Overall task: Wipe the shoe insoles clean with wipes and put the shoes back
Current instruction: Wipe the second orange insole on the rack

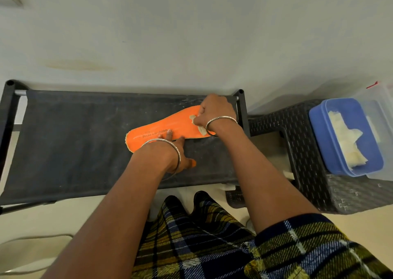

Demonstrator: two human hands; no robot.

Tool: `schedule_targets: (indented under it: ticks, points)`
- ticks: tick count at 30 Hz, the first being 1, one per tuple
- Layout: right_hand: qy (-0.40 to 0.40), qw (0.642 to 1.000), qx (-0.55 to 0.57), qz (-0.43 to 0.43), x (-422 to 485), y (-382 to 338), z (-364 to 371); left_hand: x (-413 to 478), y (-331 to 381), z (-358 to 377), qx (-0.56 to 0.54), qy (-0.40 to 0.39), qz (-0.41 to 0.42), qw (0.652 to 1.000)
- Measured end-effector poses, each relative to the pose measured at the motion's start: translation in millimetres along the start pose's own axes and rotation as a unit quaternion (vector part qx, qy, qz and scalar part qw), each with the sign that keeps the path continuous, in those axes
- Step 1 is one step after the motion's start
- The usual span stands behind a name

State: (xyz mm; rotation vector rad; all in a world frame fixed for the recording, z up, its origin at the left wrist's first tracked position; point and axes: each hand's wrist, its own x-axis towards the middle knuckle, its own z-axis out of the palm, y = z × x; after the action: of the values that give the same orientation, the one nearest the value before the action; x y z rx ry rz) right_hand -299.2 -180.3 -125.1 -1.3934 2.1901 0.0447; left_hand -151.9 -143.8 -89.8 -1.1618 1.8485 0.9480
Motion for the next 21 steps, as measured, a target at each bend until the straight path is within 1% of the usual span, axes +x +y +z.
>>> schedule_targets:
  ticks: [2,4,6,8,10,12,14,16,18,20,21]
  points:
    - [-0.022,0.998,0.028,-0.047,-6,-6,3,0,0,0,0.001,0.002,0.001,1.0]
    - [-0.037,0.995,0.059,-0.066,-10,-7,2,1,0,0,0.001,0.003,0.002,1.0]
    - [-0.014,0.998,0.059,-0.025,-6,-1,-1,1,-2,0,0.002,0.002,0.002,1.0]
    - [0.033,0.998,0.036,0.027,0,6,-4,1,-2,0,0.001,-0.001,0.001,1.0]
    - [0.06,0.997,0.025,0.035,2,7,-3,1,-2,0,0.001,0.001,0.001,1.0]
    - [0.046,0.999,0.02,0.007,0,2,2,-1,0,-1,-0.002,0.0,-0.002,1.0]
    - [0.015,0.999,0.043,-0.028,-2,-4,6,-1,2,-1,-0.005,-0.002,-0.002,1.0]
    - [-0.005,0.997,0.067,-0.042,-3,-6,7,-1,3,-1,-0.008,0.0,-0.003,1.0]
    - [0.022,0.997,0.077,-0.011,-1,-4,6,0,1,0,-0.005,0.003,-0.001,1.0]
    - [0.084,0.994,0.072,0.027,2,2,4,1,-2,1,0.001,0.003,0.001,1.0]
    - [0.105,0.991,0.075,0.033,3,5,4,2,-2,1,0.002,0.002,0.001,1.0]
